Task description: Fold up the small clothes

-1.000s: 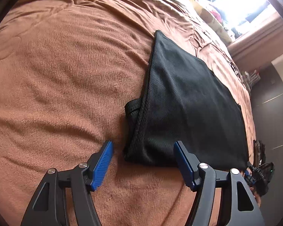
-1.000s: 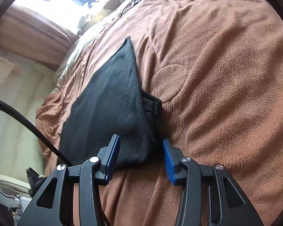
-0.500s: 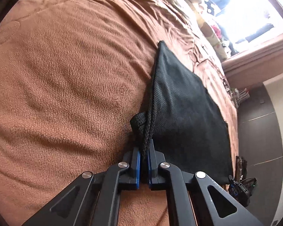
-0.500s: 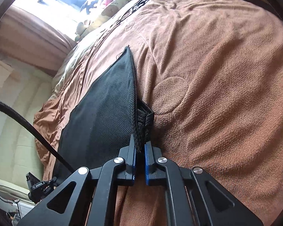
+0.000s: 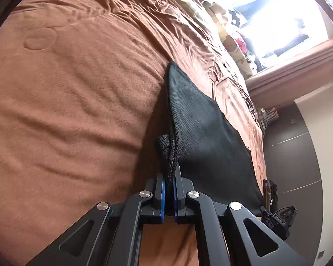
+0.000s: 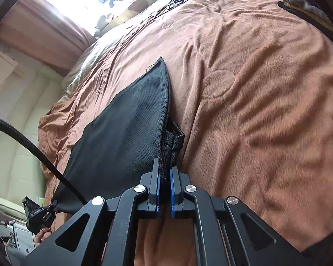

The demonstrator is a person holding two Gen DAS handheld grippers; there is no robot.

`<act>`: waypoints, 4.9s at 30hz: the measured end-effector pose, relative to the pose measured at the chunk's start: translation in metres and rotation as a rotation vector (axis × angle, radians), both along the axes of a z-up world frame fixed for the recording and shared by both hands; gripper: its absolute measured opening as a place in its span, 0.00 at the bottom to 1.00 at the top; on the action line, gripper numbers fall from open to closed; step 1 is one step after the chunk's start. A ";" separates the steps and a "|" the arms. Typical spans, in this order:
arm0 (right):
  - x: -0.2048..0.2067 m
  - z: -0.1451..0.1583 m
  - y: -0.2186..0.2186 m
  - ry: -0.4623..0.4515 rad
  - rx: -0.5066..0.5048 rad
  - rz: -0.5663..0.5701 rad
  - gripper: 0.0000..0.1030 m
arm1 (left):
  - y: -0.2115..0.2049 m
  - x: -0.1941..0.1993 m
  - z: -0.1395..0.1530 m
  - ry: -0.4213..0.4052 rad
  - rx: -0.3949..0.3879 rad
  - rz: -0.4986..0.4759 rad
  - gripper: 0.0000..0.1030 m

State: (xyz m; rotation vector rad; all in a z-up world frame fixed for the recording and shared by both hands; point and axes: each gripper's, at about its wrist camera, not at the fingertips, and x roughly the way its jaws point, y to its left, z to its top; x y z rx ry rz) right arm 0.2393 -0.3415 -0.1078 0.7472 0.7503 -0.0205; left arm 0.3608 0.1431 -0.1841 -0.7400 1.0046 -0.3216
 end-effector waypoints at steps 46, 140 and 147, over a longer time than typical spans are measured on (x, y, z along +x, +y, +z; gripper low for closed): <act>0.007 0.064 0.199 -0.014 -0.331 0.321 0.42 | 0.030 -0.093 -0.032 -0.003 -0.195 0.092 0.65; 0.137 0.006 0.265 0.133 -0.365 0.556 0.06 | -0.007 -0.059 0.025 -0.134 -0.319 0.202 0.05; 0.104 0.003 0.261 0.110 -0.320 0.572 0.02 | -0.029 -0.046 0.055 -0.191 -0.338 0.137 0.04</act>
